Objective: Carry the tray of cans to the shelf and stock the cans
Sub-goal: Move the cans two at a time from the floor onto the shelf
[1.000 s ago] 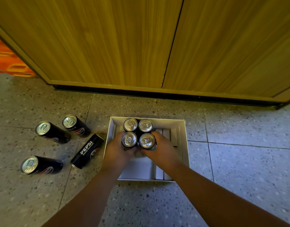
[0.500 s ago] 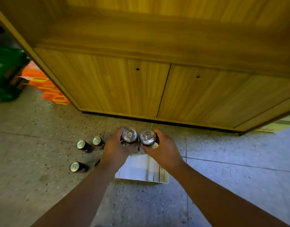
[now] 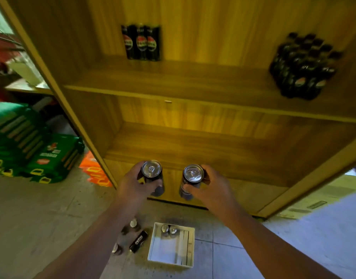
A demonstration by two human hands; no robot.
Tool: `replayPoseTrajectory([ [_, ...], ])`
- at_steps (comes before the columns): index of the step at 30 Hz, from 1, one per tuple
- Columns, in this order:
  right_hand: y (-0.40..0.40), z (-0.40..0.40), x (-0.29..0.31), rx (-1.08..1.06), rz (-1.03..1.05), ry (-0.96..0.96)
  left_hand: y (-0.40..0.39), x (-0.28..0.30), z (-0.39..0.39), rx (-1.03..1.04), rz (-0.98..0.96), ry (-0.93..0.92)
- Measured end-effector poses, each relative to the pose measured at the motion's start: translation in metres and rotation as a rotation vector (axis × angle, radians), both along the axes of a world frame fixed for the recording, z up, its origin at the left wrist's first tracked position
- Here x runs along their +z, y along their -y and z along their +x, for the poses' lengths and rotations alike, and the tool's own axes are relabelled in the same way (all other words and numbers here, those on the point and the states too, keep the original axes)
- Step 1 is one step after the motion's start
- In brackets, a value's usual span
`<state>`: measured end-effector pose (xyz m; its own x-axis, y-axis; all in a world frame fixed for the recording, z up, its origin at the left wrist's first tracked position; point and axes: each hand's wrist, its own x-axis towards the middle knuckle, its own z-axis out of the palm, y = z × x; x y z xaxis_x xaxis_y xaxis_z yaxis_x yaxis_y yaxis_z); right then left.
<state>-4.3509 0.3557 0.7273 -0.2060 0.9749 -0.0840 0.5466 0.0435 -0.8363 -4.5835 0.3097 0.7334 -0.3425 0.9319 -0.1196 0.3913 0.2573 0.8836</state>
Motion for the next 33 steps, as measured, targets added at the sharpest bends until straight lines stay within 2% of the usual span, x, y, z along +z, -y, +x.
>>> replayPoseTrajectory([
  [4,-0.016,0.011,0.101,0.03,0.014,-0.082,-0.002,0.101,0.005,0.014,0.073,-0.044],
  [7,-0.029,0.014,0.153,0.047,0.084,-0.101,-0.009,0.149,0.007,0.069,0.081,-0.054],
  [15,-0.065,-0.004,0.223,0.056,0.132,-0.082,-0.048,0.224,-0.019,0.049,0.104,-0.046],
  [19,-0.092,-0.039,0.24,0.029,0.124,-0.067,-0.089,0.248,-0.063,-0.017,0.155,-0.1],
  [25,-0.147,-0.117,0.251,-0.067,0.092,-0.109,-0.169,0.272,-0.139,-0.128,0.16,-0.078],
  [33,-0.258,-0.218,0.257,-0.146,0.111,-0.159,-0.298,0.259,-0.233,-0.159,0.187,-0.071],
])
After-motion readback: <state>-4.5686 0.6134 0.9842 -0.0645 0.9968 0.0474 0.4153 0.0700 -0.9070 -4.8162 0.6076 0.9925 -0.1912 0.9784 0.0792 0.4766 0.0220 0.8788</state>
